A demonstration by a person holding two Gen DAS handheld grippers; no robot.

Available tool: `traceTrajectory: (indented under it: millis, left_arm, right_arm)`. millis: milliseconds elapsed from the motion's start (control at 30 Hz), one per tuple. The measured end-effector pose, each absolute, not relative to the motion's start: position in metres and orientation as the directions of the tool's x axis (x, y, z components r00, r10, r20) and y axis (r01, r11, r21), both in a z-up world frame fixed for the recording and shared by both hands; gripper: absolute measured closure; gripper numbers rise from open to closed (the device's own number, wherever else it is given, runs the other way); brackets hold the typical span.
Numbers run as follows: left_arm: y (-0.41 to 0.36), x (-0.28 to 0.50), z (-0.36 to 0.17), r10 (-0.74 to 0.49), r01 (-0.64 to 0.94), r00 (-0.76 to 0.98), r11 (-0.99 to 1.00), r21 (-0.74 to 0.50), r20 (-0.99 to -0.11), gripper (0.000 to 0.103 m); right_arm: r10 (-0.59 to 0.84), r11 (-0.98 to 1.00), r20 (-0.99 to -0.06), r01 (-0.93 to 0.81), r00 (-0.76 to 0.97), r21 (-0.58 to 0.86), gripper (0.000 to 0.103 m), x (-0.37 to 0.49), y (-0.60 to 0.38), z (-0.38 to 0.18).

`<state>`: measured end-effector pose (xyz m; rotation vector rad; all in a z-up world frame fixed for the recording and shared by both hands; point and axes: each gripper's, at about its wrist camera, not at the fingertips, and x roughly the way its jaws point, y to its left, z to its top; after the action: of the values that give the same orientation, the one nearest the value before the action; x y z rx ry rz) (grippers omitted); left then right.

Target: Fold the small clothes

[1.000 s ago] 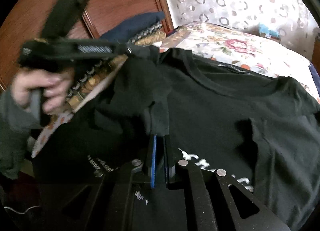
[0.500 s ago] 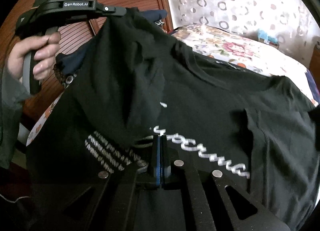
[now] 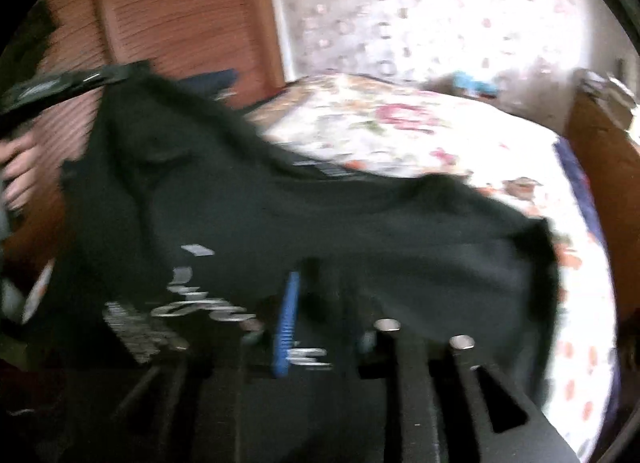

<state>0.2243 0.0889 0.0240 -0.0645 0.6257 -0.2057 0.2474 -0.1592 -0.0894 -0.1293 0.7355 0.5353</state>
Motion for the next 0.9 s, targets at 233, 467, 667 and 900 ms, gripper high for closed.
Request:
traceTrajectory:
  millis: [233,467,667,900]
  left_arm:
    - [0.084,0.213,0.023,-0.218,0.182,0.795,0.976,-0.120,-0.566,0.096]
    - [0.081,0.206,0.017,-0.216,0.181,0.789,0.976,-0.119,-0.575,0.096]
    - [0.075,0.200,0.012,-0.217,0.187,0.780,0.976,-0.113,-0.586,0.096]
    - [0.067,0.171,0.008,-0.244,0.211,0.779,0.970,-0.124,-0.578,0.096]
  right_arm:
    - [0.276,0.930,-0.684,-0.368,0.675,0.012,0.059,0.276,-0.233,-0.098]
    - [0.214,0.958,-0.714,-0.286,0.667,0.021,0.057,0.308,-0.268,-0.109]
    - [0.267,0.948,-0.723,-0.307,0.637,0.079,0.057,0.342,-0.260,-0.113]
    - [0.327,0.921,-0.713,-0.379,0.620,0.092,0.099,0.346,-0.250,-0.118]
